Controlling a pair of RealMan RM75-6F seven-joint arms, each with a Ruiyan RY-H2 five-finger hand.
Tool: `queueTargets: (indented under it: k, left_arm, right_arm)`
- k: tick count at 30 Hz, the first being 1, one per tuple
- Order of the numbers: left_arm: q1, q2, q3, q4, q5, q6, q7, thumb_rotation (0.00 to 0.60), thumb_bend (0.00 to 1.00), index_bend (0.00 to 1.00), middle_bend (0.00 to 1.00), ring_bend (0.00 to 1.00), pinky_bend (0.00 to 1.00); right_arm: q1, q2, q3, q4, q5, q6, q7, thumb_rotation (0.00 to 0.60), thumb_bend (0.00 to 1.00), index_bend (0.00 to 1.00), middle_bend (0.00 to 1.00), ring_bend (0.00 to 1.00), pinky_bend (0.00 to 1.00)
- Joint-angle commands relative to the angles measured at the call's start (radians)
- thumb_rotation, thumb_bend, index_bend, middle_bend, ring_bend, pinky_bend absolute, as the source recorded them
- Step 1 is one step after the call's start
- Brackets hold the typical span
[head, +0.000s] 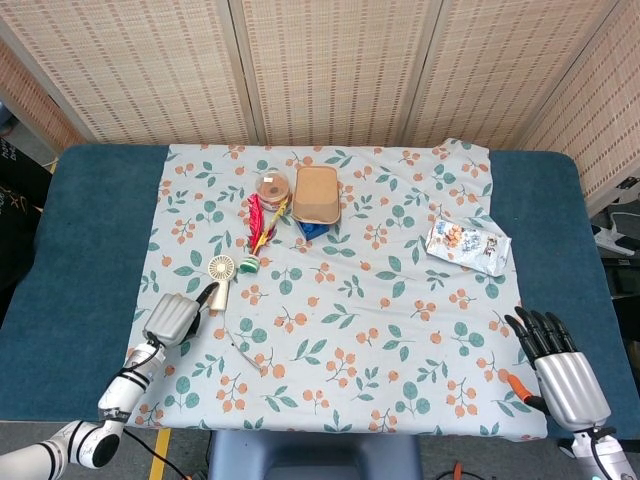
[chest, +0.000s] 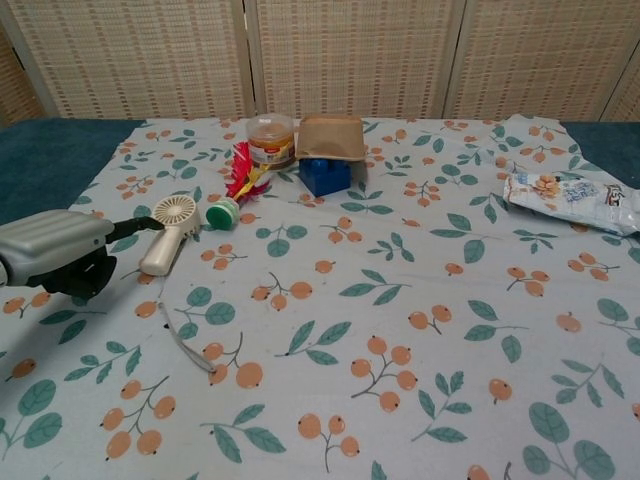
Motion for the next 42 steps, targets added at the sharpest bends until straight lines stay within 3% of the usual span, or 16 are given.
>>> queueTargets:
  k: [1,42]
  left_arm:
    - [-0.003,-0.001,0.004,0.004,-0.006,-0.001,0.005,0.600,0.79,0.00,0.91,0.80,1.00]
    - [-0.030,-0.011,0.038,0.014,-0.051,0.004,0.051,0.600,0.79,0.00,0.91,0.80,1.00]
  right_arm:
    - [0.000,0.001,0.000,0.000,0.001,0.001,0.001,0.600,0.18,0.00,0.00,0.00,0.00]
    - [0.000,0.007,-0.001,-0.010,0.013,0.004,-0.007,0.600,0.18,0.00,0.00,0.00,0.00]
